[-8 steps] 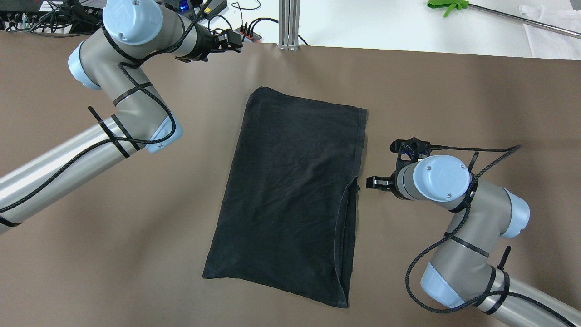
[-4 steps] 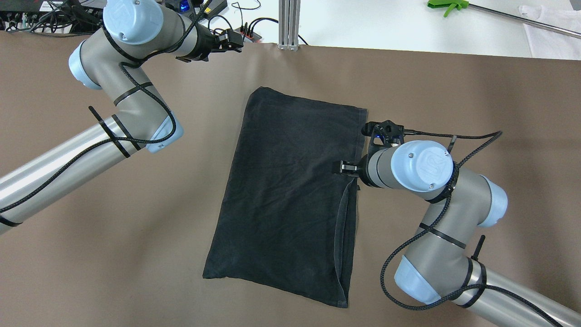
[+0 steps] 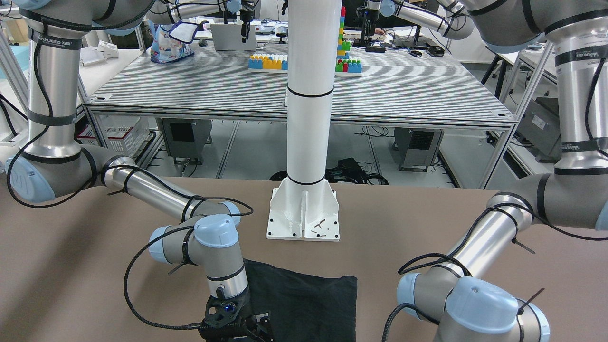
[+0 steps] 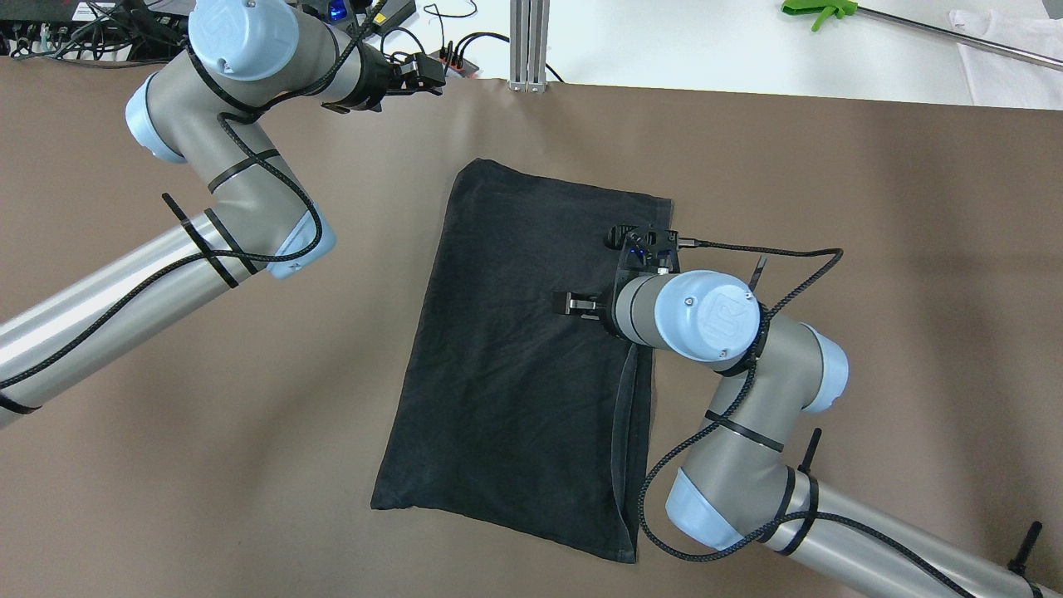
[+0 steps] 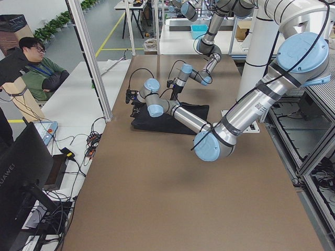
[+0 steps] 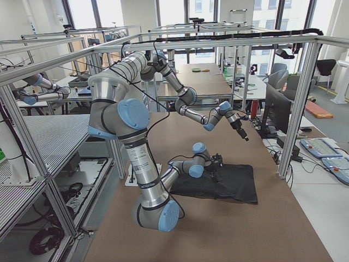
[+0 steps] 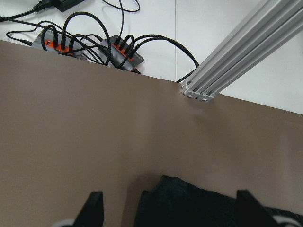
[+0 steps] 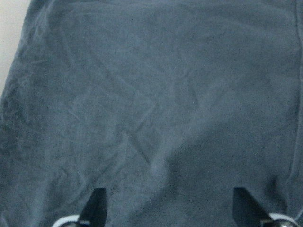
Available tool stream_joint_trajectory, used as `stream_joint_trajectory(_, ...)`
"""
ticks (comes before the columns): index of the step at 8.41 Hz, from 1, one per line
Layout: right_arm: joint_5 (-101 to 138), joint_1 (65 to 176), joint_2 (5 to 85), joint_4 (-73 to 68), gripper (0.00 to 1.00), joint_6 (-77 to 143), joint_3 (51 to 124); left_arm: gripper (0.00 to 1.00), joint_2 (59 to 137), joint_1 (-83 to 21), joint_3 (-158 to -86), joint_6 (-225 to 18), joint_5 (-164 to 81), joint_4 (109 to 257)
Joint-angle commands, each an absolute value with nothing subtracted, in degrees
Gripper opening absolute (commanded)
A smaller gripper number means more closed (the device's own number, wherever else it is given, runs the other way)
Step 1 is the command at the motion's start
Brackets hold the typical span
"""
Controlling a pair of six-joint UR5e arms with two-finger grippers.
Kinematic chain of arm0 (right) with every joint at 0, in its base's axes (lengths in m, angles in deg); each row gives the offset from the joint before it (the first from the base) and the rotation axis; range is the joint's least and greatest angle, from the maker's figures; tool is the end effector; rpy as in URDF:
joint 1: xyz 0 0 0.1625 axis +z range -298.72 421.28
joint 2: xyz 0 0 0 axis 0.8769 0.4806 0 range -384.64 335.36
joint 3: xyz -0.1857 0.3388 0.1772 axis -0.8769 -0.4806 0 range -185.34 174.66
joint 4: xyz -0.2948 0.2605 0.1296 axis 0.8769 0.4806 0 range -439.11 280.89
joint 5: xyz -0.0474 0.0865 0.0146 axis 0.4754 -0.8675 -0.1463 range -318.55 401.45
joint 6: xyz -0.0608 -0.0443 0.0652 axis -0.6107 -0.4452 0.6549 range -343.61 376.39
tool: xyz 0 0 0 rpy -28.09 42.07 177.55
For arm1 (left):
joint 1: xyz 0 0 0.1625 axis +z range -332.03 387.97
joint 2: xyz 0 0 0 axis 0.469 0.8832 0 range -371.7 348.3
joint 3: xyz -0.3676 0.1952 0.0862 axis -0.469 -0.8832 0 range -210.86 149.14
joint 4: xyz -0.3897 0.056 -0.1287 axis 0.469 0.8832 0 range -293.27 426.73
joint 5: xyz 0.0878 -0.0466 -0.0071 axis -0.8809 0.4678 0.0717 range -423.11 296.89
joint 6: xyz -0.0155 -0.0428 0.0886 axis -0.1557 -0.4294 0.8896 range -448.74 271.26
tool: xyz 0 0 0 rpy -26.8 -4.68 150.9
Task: Fold clothes
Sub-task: 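Slide the right gripper down the side edge to the near corner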
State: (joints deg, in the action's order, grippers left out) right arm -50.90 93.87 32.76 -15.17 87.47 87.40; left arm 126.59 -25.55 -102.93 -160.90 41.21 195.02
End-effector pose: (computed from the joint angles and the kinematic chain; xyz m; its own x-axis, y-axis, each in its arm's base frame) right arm -0.5066 -0.4773 0.2538 0.5463 -0.0352 0.8369 -0.3497 0.8983 0.2660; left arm 0.3775 -0.6933 0.1894 0.4028 -0.0455 -0.9142 0.5450 0.8144 0.1996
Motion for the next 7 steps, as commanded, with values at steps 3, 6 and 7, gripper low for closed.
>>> stream_joint_trajectory(3,-48.4,90.5,34.8,-15.5,0.94,87.6,85.5,1.00,126.6,-25.6,-102.9,-160.8,41.2,195.0)
stream_joint_trajectory(6,-48.6,90.5,39.1,-15.6,0.94,87.8,88.2,1.00,126.6,-25.6,-102.9,-160.7,41.2,195.0)
stream_joint_trajectory(7,-48.8,90.5,41.7,-15.5,0.94,87.3,90.2,1.00,126.6,-25.7,-103.0,-160.7,41.3,195.1)
